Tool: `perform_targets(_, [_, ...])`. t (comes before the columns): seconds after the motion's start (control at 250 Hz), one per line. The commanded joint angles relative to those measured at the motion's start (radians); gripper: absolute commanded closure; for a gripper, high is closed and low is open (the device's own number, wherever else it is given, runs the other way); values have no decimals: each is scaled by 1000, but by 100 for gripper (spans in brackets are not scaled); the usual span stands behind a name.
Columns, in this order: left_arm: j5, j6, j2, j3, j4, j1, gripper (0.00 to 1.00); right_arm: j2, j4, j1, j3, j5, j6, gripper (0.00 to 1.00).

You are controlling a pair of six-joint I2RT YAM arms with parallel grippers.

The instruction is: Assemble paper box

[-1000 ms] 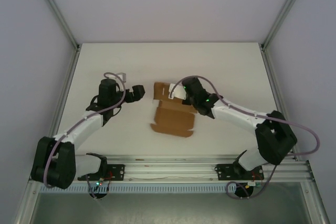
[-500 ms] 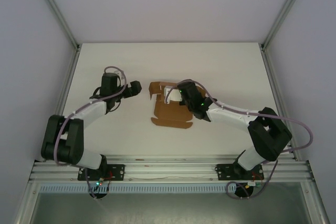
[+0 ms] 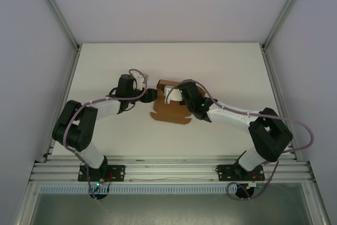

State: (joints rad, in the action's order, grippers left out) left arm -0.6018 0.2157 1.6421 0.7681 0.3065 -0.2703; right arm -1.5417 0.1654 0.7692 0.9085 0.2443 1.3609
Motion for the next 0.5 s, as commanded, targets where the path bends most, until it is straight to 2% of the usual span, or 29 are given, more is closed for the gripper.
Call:
perform_targets(0.0, [25,-56,9,12,58,-18,35,-18,-7,11,4,31,-13,100])
perform_targets(0.212, [65,-69,8,-44,176,-43,35,-42,-41,16,-6,72,25,100])
perform_targets(0.312, [77,-86,17,-47,172,-55,36,-74,-10,17,-26,128,92,100])
perform_targets(0.496, [66,-105,55,-54,187,-67,40,-90,89,22,-75,142,163,100])
